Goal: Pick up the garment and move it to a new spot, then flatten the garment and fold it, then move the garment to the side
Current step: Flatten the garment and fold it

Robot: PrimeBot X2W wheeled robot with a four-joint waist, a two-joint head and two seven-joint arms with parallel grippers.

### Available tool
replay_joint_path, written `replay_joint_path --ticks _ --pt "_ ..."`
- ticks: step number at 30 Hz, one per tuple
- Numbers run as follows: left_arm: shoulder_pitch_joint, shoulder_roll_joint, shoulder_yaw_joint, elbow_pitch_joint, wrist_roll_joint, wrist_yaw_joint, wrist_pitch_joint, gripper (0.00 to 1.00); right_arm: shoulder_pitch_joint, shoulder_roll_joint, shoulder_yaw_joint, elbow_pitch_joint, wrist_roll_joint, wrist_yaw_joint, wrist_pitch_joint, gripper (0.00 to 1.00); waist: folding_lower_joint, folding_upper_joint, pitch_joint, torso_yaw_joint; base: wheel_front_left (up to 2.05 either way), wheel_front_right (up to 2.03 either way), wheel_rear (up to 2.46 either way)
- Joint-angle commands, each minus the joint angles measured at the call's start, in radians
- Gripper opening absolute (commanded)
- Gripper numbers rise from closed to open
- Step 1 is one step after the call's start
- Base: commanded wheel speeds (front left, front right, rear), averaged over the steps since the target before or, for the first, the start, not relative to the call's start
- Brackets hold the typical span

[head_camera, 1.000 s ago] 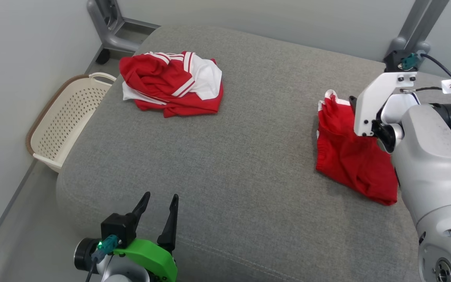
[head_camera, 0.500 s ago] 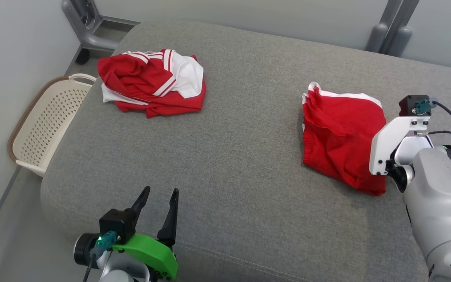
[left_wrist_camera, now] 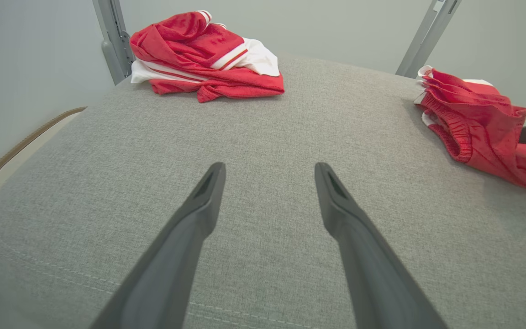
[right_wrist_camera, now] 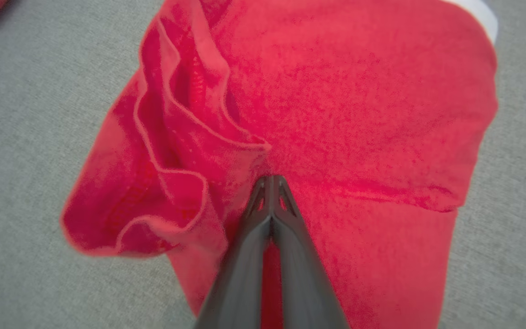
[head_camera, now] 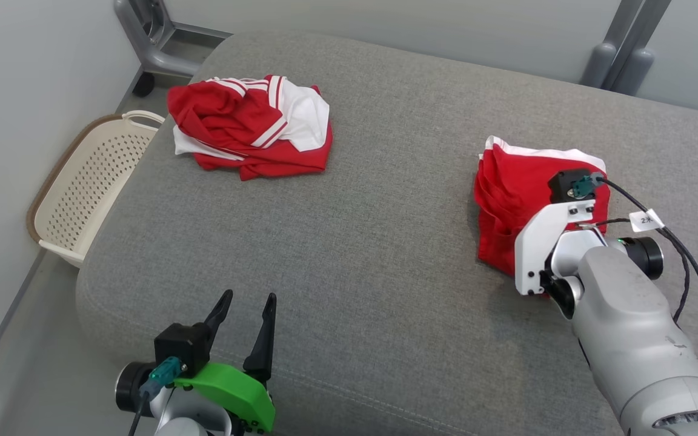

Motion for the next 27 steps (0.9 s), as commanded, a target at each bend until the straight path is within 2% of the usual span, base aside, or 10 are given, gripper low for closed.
replay_joint_path --ticks 1,3,6,14,19,23,24,25,26,27 --pt "-0.008 0.005 -0.002 0.001 -0.004 0.002 -0.005 1.0 -0.002 0.002 0.028 0.006 0.015 -0.001 -0.008 0.0 0.0 0.0 -0.008 0.005 0.0 0.0 0.0" --pt "-0.006 0.005 -0.004 0.002 -0.006 0.003 -0.004 1.0 -0.006 0.005 0.065 0.011 0.039 -0.001 -0.007 0.0 0.0 0.0 -0.014 0.009 0.0 0.0 0.0" --pt "-0.005 0.004 -0.009 0.003 -0.007 0.002 0.0 1.0 0.003 0.007 0.177 0.004 0.138 -0.001 0.001 0.0 0.0 0.0 -0.022 0.021 0.0 0.0 0.0" --pt "0.007 0.01 -0.011 -0.001 -0.013 0.009 0.002 1.0 0.05 0.006 0.441 -0.108 0.368 -0.001 0.048 0.0 0.0 0.0 -0.032 0.035 0.0 0.0 0.0" --pt "0.01 0.01 -0.015 0.0 -0.016 0.013 0.001 1.0 0.059 0.006 0.532 -0.142 0.438 -0.001 0.068 0.0 0.0 0.0 -0.041 0.04 0.0 0.0 0.0" --pt "0.017 0.016 -0.013 -0.002 -0.018 0.017 0.002 1.0 0.039 0.006 0.555 -0.152 0.479 -0.001 0.06 0.0 0.0 0.0 -0.052 0.037 0.0 0.0 0.0" --pt "0.019 0.018 -0.012 -0.004 -0.019 0.021 0.002 1.0 0.029 0.005 0.552 -0.15 0.481 -0.001 0.056 0.25 0.0 0.0 -0.055 0.034 0.0 0.0 0.0" --pt "0.022 0.021 -0.011 -0.006 -0.02 0.023 0.002 1.0 0.02 0.005 0.549 -0.147 0.479 -0.001 0.05 0.65 0.0 0.0 -0.06 0.03 0.0 0.0 0.0" --pt "0.023 0.024 -0.008 -0.007 -0.021 0.025 0.002 1.0 0.011 0.005 0.532 -0.136 0.48 -0.001 0.046 1.0 0.0 0.0 -0.063 0.025 0.0 0.0 0.0" --pt "0.025 0.027 -0.007 -0.01 -0.022 0.027 0.003 1.0 0.0 0.004 0.517 -0.13 0.482 -0.001 0.039 1.0 0.0 0.0 -0.066 0.02 0.0 0.0 0.0"
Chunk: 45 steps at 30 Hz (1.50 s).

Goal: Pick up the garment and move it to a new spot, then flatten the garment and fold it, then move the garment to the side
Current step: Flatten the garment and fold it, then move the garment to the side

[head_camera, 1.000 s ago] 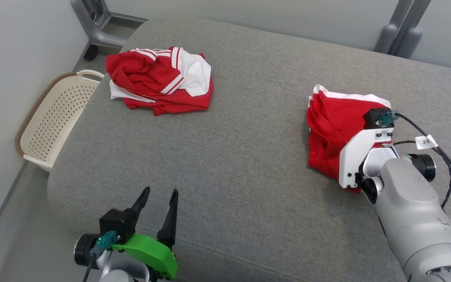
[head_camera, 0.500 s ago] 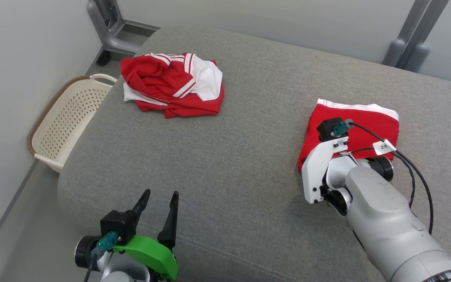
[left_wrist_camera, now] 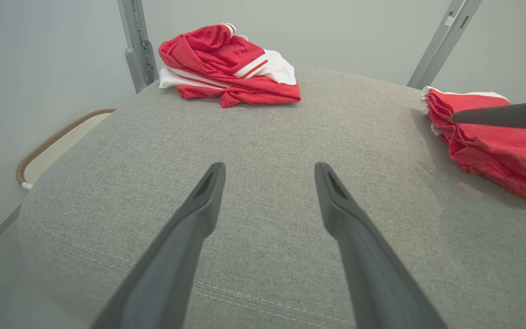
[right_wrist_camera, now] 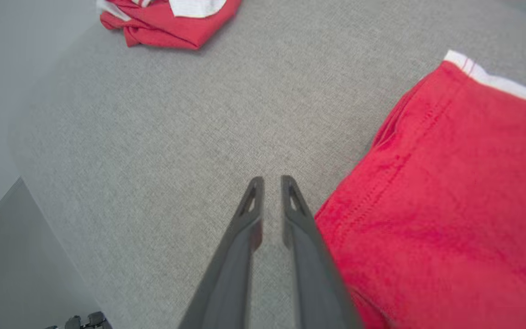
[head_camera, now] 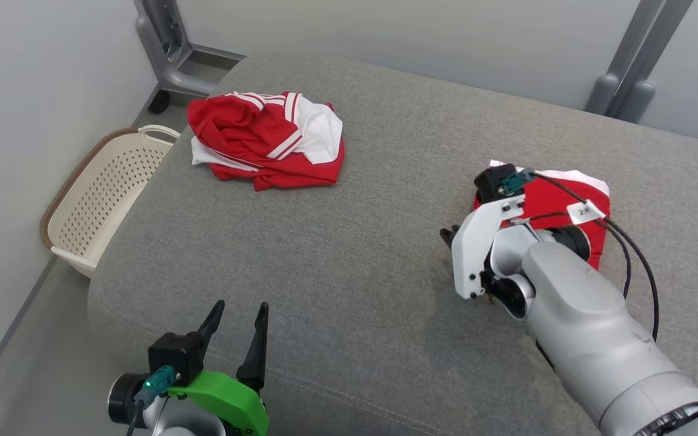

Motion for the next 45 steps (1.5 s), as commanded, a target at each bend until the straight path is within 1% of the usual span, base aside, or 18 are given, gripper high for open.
replay_joint_path --ticks 1,7,12,15,16,18,23,27,28,29,30,32,38,39,45 --pt "0.024 0.021 0.006 -0.016 -0.005 0.015 0.005 1.0 -0.061 -0.006 -0.106 0.059 -0.023 -0.001 -0.037 1.0 0.0 0.0 -0.022 -0.036 0.0 0.0 0.0" --pt "0.034 0.031 0.002 -0.036 -0.006 0.021 0.015 1.0 -0.089 -0.038 -0.253 0.149 -0.073 -0.001 -0.056 1.0 0.0 0.0 -0.032 -0.074 0.0 0.0 0.0" --pt "0.045 0.041 -0.001 -0.051 -0.008 0.026 0.02 1.0 -0.076 -0.074 -0.351 0.223 -0.115 -0.001 -0.079 1.0 0.0 0.0 -0.026 -0.104 0.0 0.0 0.0" --pt "0.044 0.044 -0.003 -0.06 -0.008 0.028 0.023 1.0 -0.069 -0.084 -0.404 0.258 -0.135 -0.001 -0.093 1.0 0.0 0.0 -0.014 -0.116 0.0 0.0 0.0" --pt "0.038 0.043 -0.007 -0.066 -0.007 0.028 0.024 1.0 -0.062 -0.088 -0.451 0.281 -0.154 -0.001 -0.106 1.0 0.0 0.0 0.0 -0.122 0.0 0.0 0.0" --pt "0.027 0.042 -0.012 -0.069 -0.005 0.027 0.024 1.0 -0.063 -0.079 -0.496 0.294 -0.17 -0.001 -0.116 1.0 0.0 0.0 0.016 -0.122 0.0 0.0 0.0" --pt "0.013 0.041 -0.02 -0.068 -0.003 0.022 0.026 1.0 -0.065 -0.074 -0.562 0.305 -0.21 -0.001 -0.13 1.0 0.0 0.0 0.038 -0.111 0.0 0.0 0.0" --pt "0.004 0.04 -0.024 -0.063 -0.005 0.021 0.025 1.0 -0.06 -0.069 -0.623 0.31 -0.242 -0.001 -0.115 1.0 0.0 0.0 0.052 -0.099 0.0 0.0 0.0" --pt "0.002 0.04 -0.025 -0.061 -0.005 0.021 0.025 1.0 -0.059 -0.067 -0.641 0.31 -0.249 -0.001 -0.111 0.96 0.0 0.0 0.056 -0.097 0.0 0.0 0.0" --pt "0.0 0.039 -0.025 -0.061 -0.005 0.021 0.025 1.0 -0.056 -0.066 -0.658 0.311 -0.259 -0.001 -0.107 0.78 0.0 0.0 0.06 -0.094 0.0 0.0 0.0" --pt "-0.003 0.039 -0.026 -0.061 -0.006 0.02 0.024 1.0 -0.054 -0.066 -0.672 0.311 -0.271 -0.001 -0.102 0.45 0.0 0.0 0.064 -0.092 0.0 0.0 0.0" --pt "-0.006 0.038 -0.026 -0.059 -0.008 0.021 0.021 1.0 -0.05 -0.059 -0.702 0.312 -0.288 -0.001 -0.093 0.0 0.0 0.0 0.071 -0.089 0.0 0.0 0.0" --pt "-0.019 0.039 -0.021 -0.05 -0.016 0.024 0.012 1.0 -0.052 -0.054 -0.773 0.314 -0.358 -0.002 -0.081 0.0 0.0 0.0 0.081 -0.094 0.0 0.0 0.0" --pt "-0.019 0.039 -0.021 -0.05 -0.016 0.024 0.012 1.0 -0.052 -0.054 -0.773 0.314 -0.358 -0.002 -0.081 0.0 0.0 0.0 0.081 -0.094 0.0 0.0 0.0" --pt "-0.025 0.041 -0.021 -0.045 -0.016 0.028 0.006 1.0 -0.08 -0.075 -0.817 0.305 -0.439 -0.002 -0.096 0.0 0.0 0.0 0.077 -0.128 0.0 0.0 0.0"
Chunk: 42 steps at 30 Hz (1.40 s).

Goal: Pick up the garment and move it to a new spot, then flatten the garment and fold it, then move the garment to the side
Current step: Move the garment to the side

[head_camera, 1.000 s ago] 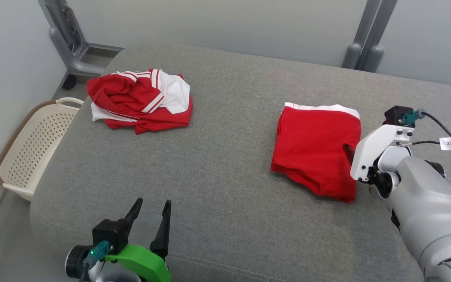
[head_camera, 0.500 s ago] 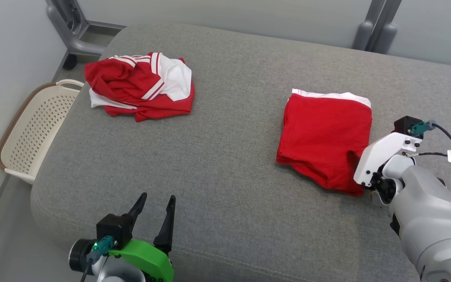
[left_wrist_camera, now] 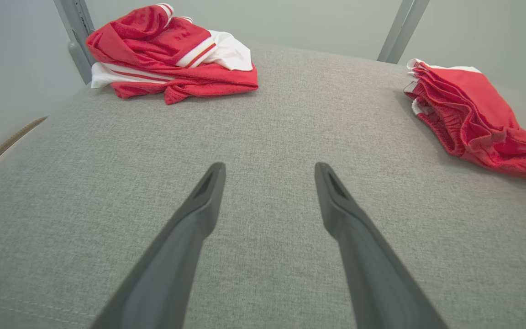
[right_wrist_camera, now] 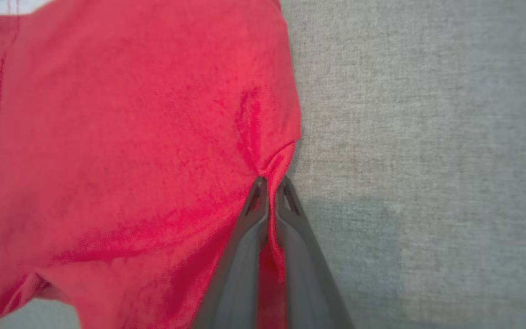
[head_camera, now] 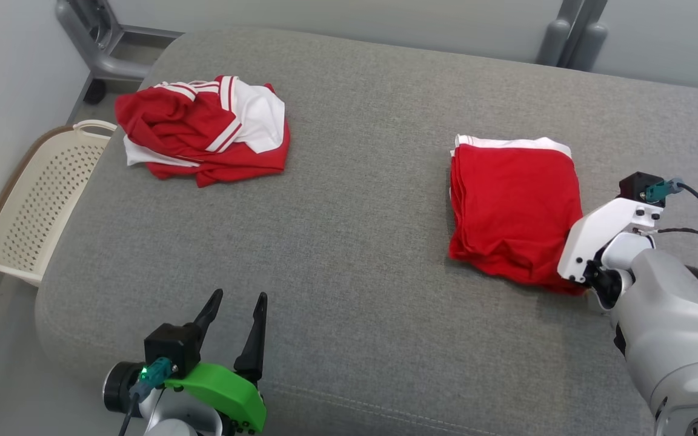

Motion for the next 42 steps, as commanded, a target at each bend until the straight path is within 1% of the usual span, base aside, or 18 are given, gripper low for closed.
replay_joint_path --ticks 1,4,9,17,22,25,29,34,42 --pt "-0.016 0.005 0.0 0.0 0.0 0.004 -0.005 1.0 -0.002 -0.014 -0.002 -0.005 -0.014 -0.002 -0.003 0.0 0.0 0.0 -0.003 -0.015 0.0 0.0 0.0" --pt "-0.018 0.009 -0.001 -0.004 0.001 0.005 -0.006 1.0 -0.016 -0.023 0.009 -0.018 -0.058 -0.002 0.007 0.0 0.0 0.0 -0.003 -0.044 0.0 0.0 0.0" --pt "-0.03 0.015 0.002 -0.019 0.004 0.012 -0.008 1.0 -0.027 -0.058 0.066 -0.039 -0.109 -0.002 0.019 0.0 0.0 0.0 0.007 -0.099 0.0 0.0 0.0" --pt "-0.064 0.026 -0.002 -0.061 0.02 0.014 -0.007 1.0 -0.062 -0.131 0.152 -0.075 -0.121 -0.002 0.004 0.0 0.0 0.0 0.059 -0.207 0.0 0.0 0.0" --pt "-0.101 0.043 -0.02 -0.111 0.049 0.012 0.016 1.0 -0.083 -0.185 0.225 -0.086 -0.116 -0.002 -0.006 0.0 0.0 0.0 0.102 -0.25 0.0 0.0 0.0" --pt "-0.114 0.045 -0.021 -0.163 0.039 0.011 0.031 1.0 -0.103 -0.224 0.271 -0.098 -0.106 -0.002 -0.022 0.0 0.0 0.0 0.134 -0.269 0.0 0.0 0.0" --pt "-0.127 0.059 -0.029 -0.23 0.054 0.021 0.063 1.0 -0.123 -0.277 0.329 -0.107 -0.091 -0.002 -0.046 0.0 0.0 0.0 0.178 -0.285 0.0 0.0 0.0" --pt "-0.141 0.081 -0.041 -0.312 0.077 0.029 0.099 1.0 -0.151 -0.349 0.391 -0.107 -0.099 -0.002 -0.063 0.0 0.0 0.0 0.234 -0.302 0.0 0.0 0.0" --pt "-0.149 0.1 -0.073 -0.394 0.104 0.03 0.144 1.0 -0.171 -0.439 0.388 -0.121 -0.132 -0.002 -0.105 0.0 0.0 0.0 0.285 -0.315 0.0 0.0 0.0"
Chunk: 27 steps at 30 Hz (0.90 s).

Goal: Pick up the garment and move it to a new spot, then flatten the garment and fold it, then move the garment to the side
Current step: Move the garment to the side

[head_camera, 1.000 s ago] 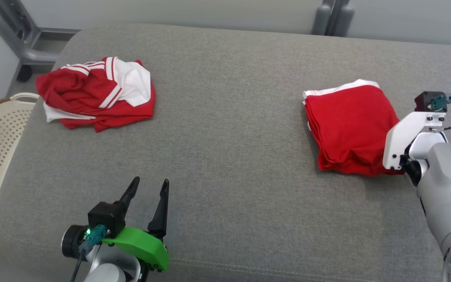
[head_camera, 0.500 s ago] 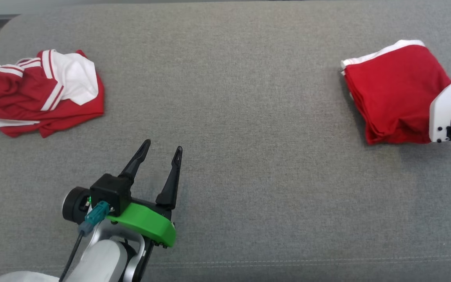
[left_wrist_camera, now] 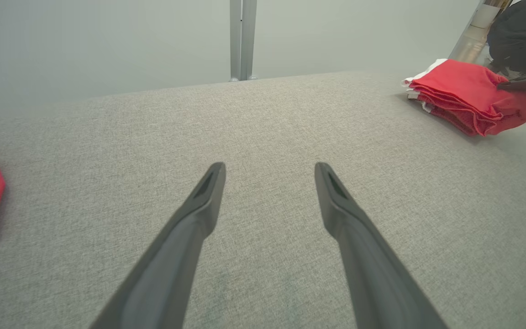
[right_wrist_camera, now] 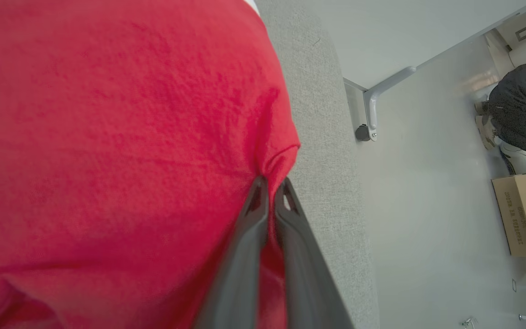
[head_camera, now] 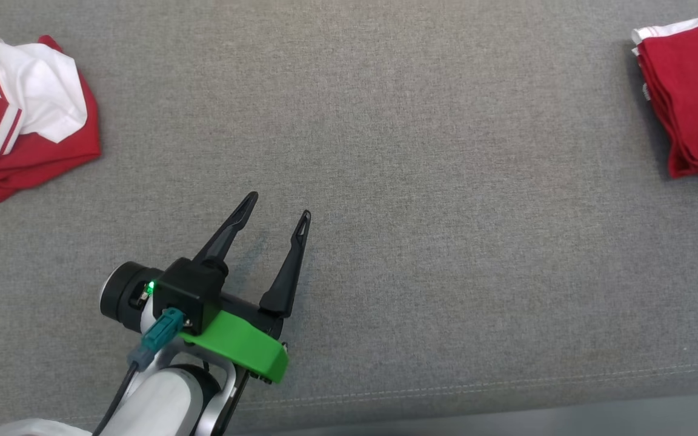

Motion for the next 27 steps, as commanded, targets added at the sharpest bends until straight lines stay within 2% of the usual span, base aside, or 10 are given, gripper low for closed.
replay_joint_path --ticks 1,8,10,11,19,24,27 --pt "-0.017 0.013 0.0 -0.012 0.013 0.002 0.006 1.0 -0.012 -0.016 -0.003 -0.01 -0.016 -0.002 -0.008 0.0 -0.0001 -0.0001 0.029 -0.015 0.0 0.0 0.0" --pt "-0.015 0.035 -0.016 -0.072 0.028 0.012 0.045 1.0 -0.017 -0.076 -0.074 -0.05 -0.08 -0.002 -0.032 0.0 -0.0001 -0.0001 0.079 -0.027 0.0 0.0 0.0" --pt "-0.018 0.042 -0.02 -0.083 0.032 0.011 0.055 1.0 -0.014 -0.077 -0.097 -0.06 -0.092 -0.002 -0.039 0.94 -0.0001 -0.0001 0.095 -0.03 0.0 0.0 0.0" --pt "-0.022 0.044 -0.02 -0.088 0.035 0.013 0.057 1.0 -0.014 -0.082 -0.113 -0.068 -0.1 -0.002 -0.049 1.0 -0.0001 -0.0001 0.103 -0.031 0.0 0.0 0.0" --pt "-0.042 0.033 -0.017 -0.078 0.032 0.017 0.045 1.0 0.023 -0.03 -0.196 -0.114 -0.164 -0.002 -0.13 1.0 -0.0001 -0.0001 0.099 -0.022 0.0 0.0 0.0" --pt "-0.027 0.014 -0.011 -0.018 0.019 0.02 -0.004 1.0 0.071 0.042 -0.238 -0.116 -0.143 -0.002 -0.22 1.0 -0.0001 -0.0001 0.015 -0.006 0.0 0.0 0.0" --pt "-0.008 -0.005 -0.011 0.022 -0.004 0.013 -0.038 1.0 0.108 0.07 -0.213 -0.113 -0.156 -0.002 -0.257 1.0 -0.0001 -0.0001 -0.043 0.003 0.0 0.0 0.0"
